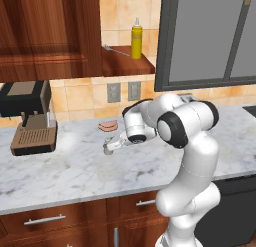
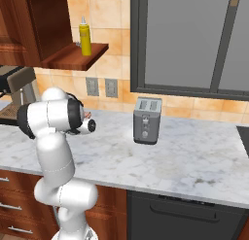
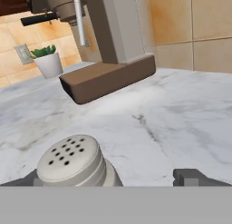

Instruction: Pick the mustard and shaker from the counter and place them in the cabinet.

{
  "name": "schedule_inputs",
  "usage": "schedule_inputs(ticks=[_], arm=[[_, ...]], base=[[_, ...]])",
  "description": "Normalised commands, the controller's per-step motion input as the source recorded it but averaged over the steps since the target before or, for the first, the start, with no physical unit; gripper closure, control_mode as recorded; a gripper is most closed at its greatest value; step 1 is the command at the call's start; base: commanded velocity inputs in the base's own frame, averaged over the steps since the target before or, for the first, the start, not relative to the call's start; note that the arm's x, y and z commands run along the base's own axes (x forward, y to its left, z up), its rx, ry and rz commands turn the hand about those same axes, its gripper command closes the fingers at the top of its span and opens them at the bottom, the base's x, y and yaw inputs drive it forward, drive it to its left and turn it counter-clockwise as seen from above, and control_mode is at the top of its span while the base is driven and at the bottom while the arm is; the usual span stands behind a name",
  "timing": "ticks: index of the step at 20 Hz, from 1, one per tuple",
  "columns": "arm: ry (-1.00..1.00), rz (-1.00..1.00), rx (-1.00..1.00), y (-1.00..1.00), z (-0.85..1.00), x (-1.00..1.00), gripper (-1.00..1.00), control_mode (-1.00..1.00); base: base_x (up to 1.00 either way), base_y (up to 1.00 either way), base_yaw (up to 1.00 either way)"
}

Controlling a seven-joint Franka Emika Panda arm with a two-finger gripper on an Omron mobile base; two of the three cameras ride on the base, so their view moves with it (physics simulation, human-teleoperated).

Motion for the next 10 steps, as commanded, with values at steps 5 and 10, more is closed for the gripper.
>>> schedule_inputs(ticks=[5, 10], arm=[[0.00, 0.00, 0.00, 0.04, -0.10, 0.16, -1.00, -1.00], [0.00, 0.00, 0.00, 0.07, -0.11, 0.17, -1.00, -1.00]], base=[[0.00, 0.00, 0.00], [0.00, 0.00, 0.00]])
